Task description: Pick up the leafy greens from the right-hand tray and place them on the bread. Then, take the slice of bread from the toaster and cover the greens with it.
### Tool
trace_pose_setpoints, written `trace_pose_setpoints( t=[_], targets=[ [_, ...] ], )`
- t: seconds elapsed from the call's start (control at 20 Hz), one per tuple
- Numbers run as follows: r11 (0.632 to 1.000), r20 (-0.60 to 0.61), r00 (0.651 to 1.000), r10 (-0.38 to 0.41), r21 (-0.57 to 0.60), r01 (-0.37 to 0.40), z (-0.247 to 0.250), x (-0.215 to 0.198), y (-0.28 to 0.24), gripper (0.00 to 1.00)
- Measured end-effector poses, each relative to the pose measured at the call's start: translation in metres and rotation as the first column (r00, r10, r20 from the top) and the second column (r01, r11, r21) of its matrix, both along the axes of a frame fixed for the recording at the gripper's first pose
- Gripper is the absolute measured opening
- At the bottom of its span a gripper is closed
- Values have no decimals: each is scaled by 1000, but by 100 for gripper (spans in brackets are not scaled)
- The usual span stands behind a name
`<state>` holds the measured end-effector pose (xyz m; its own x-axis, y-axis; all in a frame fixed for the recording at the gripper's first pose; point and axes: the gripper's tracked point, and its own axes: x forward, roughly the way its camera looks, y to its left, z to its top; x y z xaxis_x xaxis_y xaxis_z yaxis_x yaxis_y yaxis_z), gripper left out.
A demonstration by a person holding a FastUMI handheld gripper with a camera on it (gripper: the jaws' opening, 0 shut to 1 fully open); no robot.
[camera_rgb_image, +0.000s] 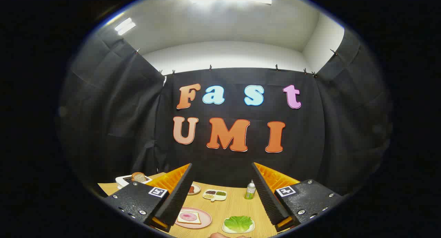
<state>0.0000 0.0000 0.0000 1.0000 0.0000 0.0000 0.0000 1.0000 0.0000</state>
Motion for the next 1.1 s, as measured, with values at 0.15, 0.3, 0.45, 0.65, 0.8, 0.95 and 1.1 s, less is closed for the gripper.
trace_pose_setpoints(
  t=[0.15,0.3,0.45,0.65,0.8,0.95,1.1],
  targets=[
    [1000,6,1000,1,-1,-1,0,0,1,99],
    [1000,7,1000,5,4,-5,0,3,2,99],
    [1000,12,1000,6,9,-6,3,6,1,99],
    [1000,13,1000,-3,17,3,7,10,-4,99],
    [1000,-3,1000,3,22,-3,7,12,-2,99],
    [1000,-5,1000,5,2,-5,8,11,0,99],
    [1000,-4,1000,14,-4,-14,6,12,4,99]
  ],
)
